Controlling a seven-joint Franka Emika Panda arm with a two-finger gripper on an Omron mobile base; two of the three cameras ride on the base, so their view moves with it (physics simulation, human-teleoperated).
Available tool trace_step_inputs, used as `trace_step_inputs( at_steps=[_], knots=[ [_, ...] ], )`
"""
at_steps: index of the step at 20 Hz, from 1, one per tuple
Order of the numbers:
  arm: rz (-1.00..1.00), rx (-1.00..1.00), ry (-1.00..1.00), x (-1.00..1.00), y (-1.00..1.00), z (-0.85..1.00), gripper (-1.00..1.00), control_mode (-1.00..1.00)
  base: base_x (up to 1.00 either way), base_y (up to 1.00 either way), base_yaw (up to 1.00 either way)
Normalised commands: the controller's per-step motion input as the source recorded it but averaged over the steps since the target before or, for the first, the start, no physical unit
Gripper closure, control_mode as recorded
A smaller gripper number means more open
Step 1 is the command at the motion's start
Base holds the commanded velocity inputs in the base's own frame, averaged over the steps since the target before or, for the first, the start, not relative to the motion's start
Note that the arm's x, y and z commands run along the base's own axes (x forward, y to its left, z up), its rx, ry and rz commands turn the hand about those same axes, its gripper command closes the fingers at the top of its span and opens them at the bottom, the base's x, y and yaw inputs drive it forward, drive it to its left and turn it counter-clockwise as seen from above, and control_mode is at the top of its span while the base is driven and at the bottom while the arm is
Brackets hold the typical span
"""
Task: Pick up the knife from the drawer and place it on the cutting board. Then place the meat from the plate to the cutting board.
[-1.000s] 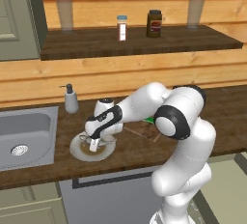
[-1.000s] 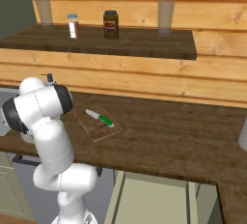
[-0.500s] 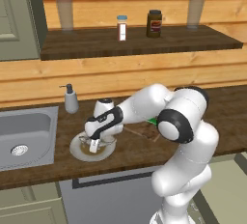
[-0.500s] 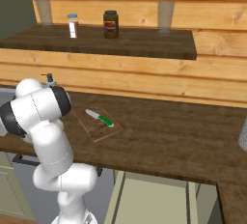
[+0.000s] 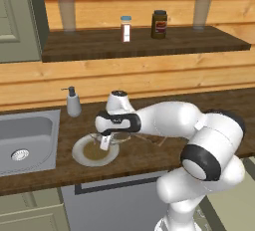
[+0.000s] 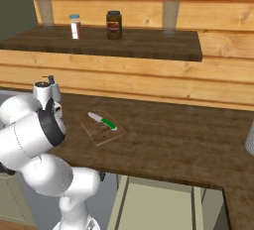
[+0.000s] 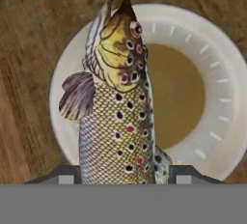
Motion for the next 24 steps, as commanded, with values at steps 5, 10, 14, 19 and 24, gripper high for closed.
trace_step_inputs(
  at_steps=[5,10,14,19,24],
  knots=[
    [-0.11,0.06,0.00,0.00,-0.84,0.49,1.00,-1.00,0.00,0.00,0.00],
    [-0.16,0.10,0.00,0.00,-0.92,0.32,1.00,-1.00,0.00,0.00,0.00],
    [-0.18,0.06,0.00,0.00,-0.93,0.14,1.00,-1.00,0.00,0.00,0.00],
    [-0.15,0.03,0.00,0.04,-0.83,0.00,1.00,-1.00,0.00,0.00,0.00],
    [-0.13,0.00,0.00,0.15,-0.65,0.02,1.00,-1.00,0.00,0.00,0.00]
  ],
)
